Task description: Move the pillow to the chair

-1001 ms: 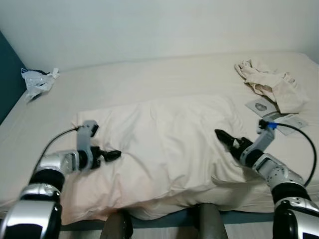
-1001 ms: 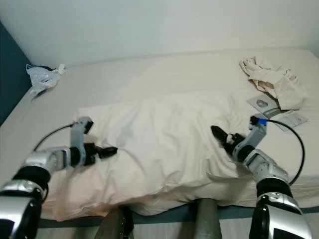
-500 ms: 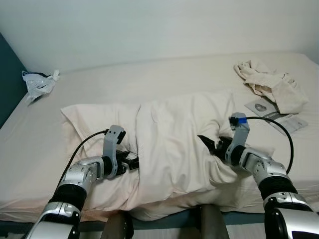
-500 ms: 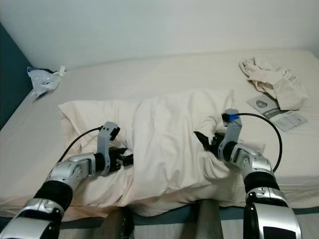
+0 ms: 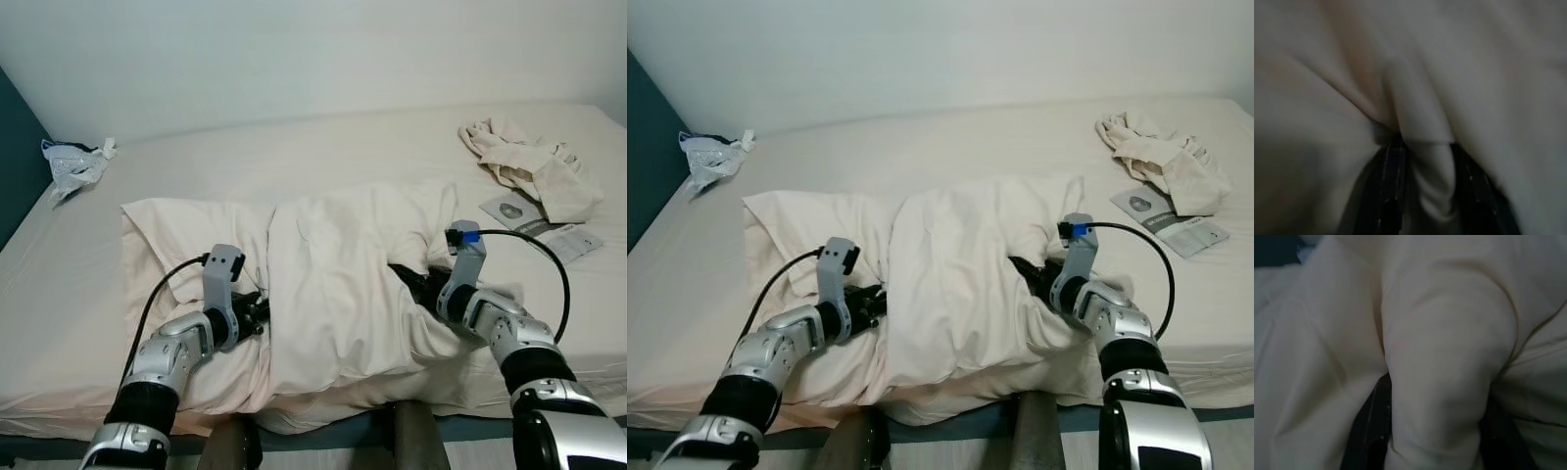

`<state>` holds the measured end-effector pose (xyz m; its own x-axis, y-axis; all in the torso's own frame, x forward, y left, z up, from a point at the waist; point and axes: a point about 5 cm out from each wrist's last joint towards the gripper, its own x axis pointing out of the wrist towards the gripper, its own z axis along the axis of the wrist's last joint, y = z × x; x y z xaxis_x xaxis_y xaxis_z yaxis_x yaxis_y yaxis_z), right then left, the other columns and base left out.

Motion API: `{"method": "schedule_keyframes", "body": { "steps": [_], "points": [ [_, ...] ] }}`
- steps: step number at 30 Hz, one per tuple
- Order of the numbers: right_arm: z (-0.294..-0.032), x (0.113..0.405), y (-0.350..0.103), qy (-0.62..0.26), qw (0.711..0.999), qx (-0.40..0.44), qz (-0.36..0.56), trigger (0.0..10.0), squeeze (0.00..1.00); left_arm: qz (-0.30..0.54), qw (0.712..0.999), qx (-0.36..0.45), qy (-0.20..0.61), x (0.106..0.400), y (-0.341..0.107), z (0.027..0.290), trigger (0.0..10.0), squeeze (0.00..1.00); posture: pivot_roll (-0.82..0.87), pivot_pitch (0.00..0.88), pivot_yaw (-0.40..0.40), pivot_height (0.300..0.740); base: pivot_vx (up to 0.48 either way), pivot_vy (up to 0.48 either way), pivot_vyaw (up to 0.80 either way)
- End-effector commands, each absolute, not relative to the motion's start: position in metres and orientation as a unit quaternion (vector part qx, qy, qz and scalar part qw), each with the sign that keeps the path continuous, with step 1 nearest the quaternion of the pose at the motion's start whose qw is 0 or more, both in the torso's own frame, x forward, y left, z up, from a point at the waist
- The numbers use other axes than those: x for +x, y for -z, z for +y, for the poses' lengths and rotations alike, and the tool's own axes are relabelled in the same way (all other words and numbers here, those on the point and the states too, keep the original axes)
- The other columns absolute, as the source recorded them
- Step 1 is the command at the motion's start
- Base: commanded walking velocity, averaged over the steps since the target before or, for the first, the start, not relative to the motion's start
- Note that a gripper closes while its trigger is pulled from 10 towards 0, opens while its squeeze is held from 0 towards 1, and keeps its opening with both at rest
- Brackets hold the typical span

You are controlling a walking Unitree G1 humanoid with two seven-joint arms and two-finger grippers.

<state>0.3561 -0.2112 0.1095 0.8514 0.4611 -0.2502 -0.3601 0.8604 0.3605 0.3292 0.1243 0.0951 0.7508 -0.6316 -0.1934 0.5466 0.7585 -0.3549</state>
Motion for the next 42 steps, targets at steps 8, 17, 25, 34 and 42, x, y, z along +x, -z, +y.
{"method": "schedule_keyframes", "body": {
  "steps": [8, 17, 25, 34, 42],
  "points": [
    [-0.168, 0.360, -0.119, -0.284, 0.932, 0.183, 0.126, 0.0, 0.00, 0.100, 0.931, -0.151, 0.317, 0.325, -0.107, 0.115, 0.0, 0.00, 0.03, 0.150, 0.079, 0.592, 0.000, 0.000, 0.00],
    [-0.155, 0.370, -0.150, -0.306, 0.937, 0.159, 0.064, 0.0, 0.00, 0.056, 0.941, -0.168, 0.290, 0.329, -0.125, 0.119, 0.0, 0.00, 0.03, 0.121, 0.058, 0.592, 0.000, 0.000, 0.00],
    [-0.150, 0.380, -0.199, -0.302, 0.944, 0.127, -0.040, 0.0, 0.00, -0.034, 0.946, -0.184, 0.264, 0.340, -0.169, 0.126, 0.0, 0.00, 0.02, 0.100, 0.041, 0.592, 0.000, 0.000, 0.00],
    [-0.135, 0.374, -0.209, -0.211, 0.970, -0.005, -0.120, 10.0, 0.00, -0.123, 0.972, -0.112, 0.164, 0.344, -0.197, 0.136, 10.0, 0.00, 0.01, 0.075, 0.019, 0.592, 0.000, 0.000, 0.00],
    [-0.130, 0.365, -0.192, -0.166, 0.978, -0.019, -0.126, 10.0, 0.00, -0.148, 0.973, -0.099, 0.145, 0.336, -0.196, 0.125, 10.0, 0.00, 0.00, 0.068, 0.018, 0.592, 0.000, 0.000, 0.00]
  ]
}}
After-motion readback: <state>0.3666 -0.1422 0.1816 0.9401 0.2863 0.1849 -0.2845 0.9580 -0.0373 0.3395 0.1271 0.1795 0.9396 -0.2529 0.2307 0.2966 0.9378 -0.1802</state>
